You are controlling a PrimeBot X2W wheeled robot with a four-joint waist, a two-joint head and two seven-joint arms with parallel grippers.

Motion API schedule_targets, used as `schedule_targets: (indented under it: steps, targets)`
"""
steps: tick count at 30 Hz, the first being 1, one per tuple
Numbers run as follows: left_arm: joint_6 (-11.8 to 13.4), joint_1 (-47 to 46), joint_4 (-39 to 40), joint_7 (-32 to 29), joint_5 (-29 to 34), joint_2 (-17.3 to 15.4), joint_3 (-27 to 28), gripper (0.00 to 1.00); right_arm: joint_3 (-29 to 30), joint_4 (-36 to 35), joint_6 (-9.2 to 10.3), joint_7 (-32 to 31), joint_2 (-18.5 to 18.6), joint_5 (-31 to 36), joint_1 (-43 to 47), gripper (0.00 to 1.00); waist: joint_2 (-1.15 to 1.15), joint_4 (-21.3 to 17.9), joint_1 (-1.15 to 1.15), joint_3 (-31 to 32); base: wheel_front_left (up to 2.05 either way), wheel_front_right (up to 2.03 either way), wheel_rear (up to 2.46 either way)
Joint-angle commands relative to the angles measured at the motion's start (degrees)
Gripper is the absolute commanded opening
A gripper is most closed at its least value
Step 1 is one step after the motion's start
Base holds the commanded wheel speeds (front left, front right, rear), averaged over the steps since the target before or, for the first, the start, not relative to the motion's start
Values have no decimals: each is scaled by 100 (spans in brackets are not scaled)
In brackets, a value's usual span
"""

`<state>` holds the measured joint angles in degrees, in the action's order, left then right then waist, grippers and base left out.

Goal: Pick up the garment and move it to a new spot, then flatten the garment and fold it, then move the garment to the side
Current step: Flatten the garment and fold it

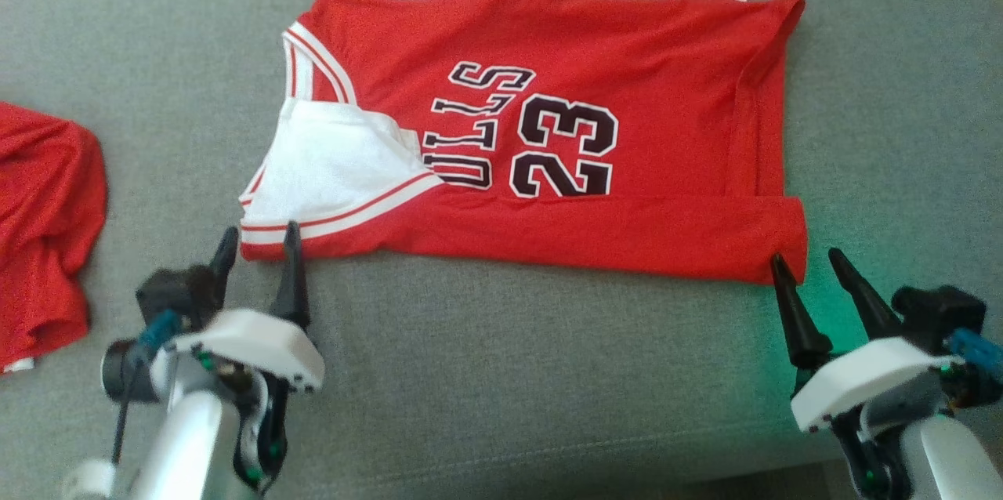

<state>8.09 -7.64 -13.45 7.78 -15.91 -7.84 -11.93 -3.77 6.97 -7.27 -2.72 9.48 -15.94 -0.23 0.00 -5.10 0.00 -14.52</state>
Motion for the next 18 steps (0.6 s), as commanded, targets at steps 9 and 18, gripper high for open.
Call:
schedule_targets:
  steps: [9, 18]
  targets:
    - [-206, -947, -810, -744, -395, -240, 356, 100, -361, 601, -22, -488, 219, -351, -790, 100, 0, -51, 0, -479, 0, 0, 0]
    - [-532, -1154, -883, -1569, -633, -308, 153, 0, -582, 799, -22, -1119, 271, -755, -1017, 0, 0, -40, 0, -603, 0, 0, 0]
